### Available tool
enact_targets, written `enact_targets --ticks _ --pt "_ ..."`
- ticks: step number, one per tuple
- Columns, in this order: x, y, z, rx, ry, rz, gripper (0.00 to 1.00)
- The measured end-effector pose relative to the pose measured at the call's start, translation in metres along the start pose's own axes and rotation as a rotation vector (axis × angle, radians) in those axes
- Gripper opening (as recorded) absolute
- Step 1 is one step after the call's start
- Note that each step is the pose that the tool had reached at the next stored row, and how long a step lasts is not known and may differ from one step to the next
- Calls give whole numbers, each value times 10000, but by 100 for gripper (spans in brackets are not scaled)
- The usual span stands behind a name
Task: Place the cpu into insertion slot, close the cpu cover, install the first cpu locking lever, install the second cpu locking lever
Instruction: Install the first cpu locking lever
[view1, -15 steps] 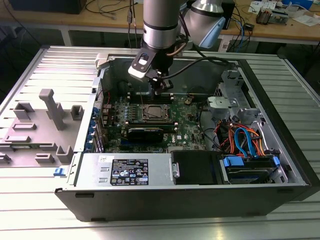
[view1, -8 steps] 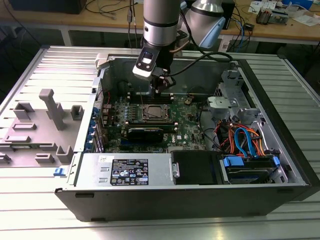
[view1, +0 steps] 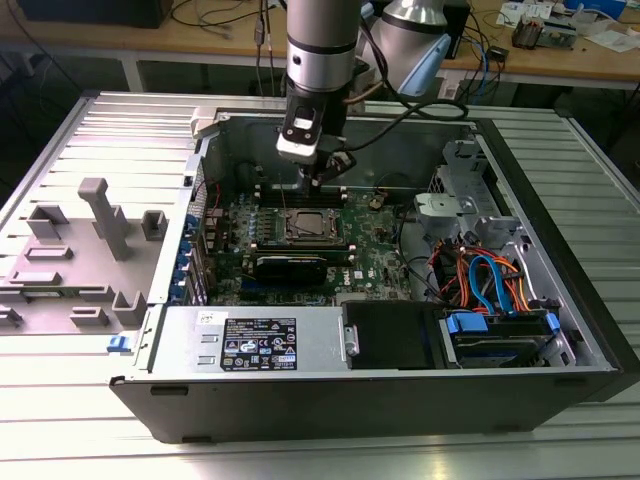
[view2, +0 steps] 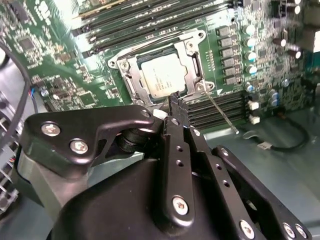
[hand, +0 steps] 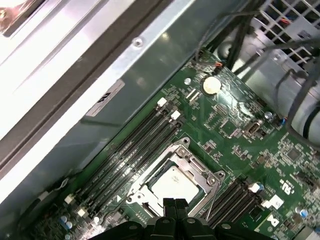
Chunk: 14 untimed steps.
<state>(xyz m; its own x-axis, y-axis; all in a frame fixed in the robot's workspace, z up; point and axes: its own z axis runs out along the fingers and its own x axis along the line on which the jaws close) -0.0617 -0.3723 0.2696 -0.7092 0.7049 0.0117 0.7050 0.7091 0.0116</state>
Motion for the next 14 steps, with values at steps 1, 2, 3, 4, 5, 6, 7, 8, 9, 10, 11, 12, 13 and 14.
enact_targets --ticks 1,2,3,4,5,6,7,8,9,10,11,12,13,14 --pt "0 0 0 1 3 -184 11" --pt "0 0 0 4 5 -381 11" --pt "0 0 0 7 7 -561 11" --pt "0 0 0 10 10 -880 11" --pt "0 0 0 12 13 -1092 11" --pt "0 0 0 14 15 -1249 11" --pt "0 0 0 17 17 -1434 11" --pt "0 0 0 18 19 -1600 11" --pt "0 0 0 20 22 -1836 11" --pt "0 0 0 22 23 -1995 11" --pt "0 0 0 26 26 -2253 11" --pt "0 0 0 27 29 -2416 11" --pt "0 0 0 29 30 -2595 11" --pt "0 0 0 33 34 -2872 11"
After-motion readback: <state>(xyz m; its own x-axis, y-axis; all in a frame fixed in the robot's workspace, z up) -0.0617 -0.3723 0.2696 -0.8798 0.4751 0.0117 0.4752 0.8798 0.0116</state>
